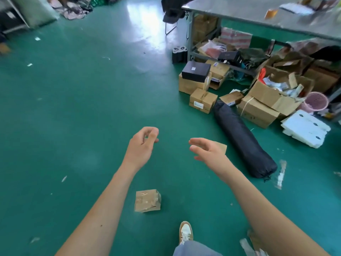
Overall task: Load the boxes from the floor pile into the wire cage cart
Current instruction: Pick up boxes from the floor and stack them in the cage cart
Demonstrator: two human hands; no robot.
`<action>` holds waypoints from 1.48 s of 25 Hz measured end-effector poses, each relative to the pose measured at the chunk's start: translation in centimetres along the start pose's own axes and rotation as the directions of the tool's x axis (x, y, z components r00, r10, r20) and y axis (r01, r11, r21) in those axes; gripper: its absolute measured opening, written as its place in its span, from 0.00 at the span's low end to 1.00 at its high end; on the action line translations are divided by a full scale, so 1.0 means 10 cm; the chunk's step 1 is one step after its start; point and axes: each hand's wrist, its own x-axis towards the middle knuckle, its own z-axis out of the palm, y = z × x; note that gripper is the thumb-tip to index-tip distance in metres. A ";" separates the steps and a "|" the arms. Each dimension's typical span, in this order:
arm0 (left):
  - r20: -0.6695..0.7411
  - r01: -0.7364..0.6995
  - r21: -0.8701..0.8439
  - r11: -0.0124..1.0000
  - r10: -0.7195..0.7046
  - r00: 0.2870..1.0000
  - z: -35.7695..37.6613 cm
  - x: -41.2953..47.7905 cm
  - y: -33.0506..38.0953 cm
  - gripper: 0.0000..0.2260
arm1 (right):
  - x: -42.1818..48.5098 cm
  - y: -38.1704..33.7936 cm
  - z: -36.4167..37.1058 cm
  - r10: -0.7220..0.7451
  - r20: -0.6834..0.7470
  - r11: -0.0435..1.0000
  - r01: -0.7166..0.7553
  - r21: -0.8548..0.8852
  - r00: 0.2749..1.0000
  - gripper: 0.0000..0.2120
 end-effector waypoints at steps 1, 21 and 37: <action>0.011 -0.011 0.001 1.000 0.011 1.000 0.13 0.11 0.06 0.20 | 0.07 -0.01 -0.13 -0.003 -0.019 1.000 0.003 0.008 1.000 0.15; 0.624 -0.137 0.080 0.987 0.058 0.779 3.09 2.88 0.91 0.15 | 1.24 0.62 -2.39 0.359 -0.544 0.919 -0.186 0.347 0.759 0.15; 0.753 -0.190 0.400 0.896 -0.203 0.626 5.07 4.18 0.78 0.19 | 2.19 2.16 -3.28 0.713 -0.438 0.653 -0.289 0.701 0.548 0.15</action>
